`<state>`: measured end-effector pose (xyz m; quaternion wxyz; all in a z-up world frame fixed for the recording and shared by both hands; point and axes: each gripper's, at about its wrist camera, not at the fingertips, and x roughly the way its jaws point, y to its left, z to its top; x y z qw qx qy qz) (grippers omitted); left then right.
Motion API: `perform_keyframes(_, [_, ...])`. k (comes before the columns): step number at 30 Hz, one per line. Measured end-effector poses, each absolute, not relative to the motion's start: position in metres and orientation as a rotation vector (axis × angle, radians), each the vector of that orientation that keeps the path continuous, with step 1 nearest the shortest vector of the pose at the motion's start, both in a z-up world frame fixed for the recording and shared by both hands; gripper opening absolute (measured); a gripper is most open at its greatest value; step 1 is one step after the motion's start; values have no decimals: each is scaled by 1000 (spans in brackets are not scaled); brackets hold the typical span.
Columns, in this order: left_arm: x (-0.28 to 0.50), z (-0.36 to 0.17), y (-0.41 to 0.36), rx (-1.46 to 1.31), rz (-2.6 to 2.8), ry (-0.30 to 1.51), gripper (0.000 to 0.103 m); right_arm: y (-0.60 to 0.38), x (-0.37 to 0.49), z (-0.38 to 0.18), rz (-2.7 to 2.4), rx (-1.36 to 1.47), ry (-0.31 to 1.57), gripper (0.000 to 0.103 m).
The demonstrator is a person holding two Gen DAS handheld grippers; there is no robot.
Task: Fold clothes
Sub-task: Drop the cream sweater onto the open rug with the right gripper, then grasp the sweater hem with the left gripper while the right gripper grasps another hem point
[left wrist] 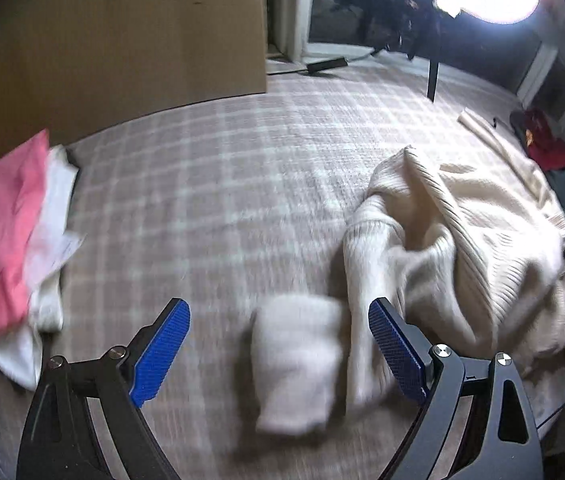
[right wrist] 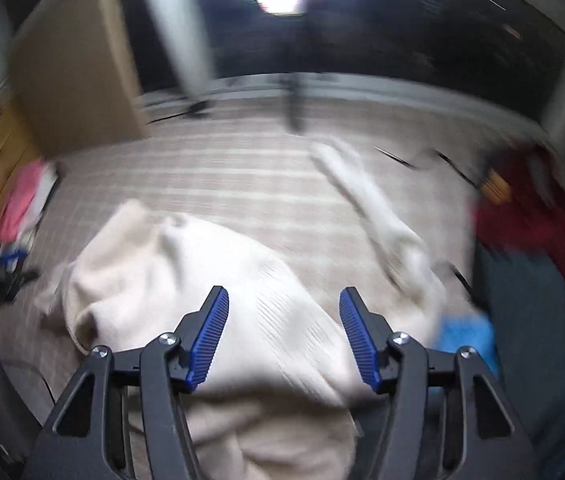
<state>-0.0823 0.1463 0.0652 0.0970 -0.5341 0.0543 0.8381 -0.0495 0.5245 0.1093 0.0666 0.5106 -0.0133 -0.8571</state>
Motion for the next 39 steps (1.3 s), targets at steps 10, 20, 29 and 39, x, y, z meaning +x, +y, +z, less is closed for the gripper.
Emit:
perform_keyframes(10, [-118, 17, 173, -1704, 2229, -21, 89, 521, -137, 2, -2230, 1807, -48, 57])
perform_keyframes(20, [-94, 48, 178, -1551, 2129, -76, 4, 525, -103, 50, -2328, 1558, -180, 9])
perform_keyframes(29, [-42, 82, 97, -1607, 2183, -169, 5, 549, -25, 84, -2416, 1556, -216, 9])
perform_keyframes(39, [-61, 67, 137, -1580, 2208, -76, 37, 545, -30, 27, -2355, 1764, -31, 38])
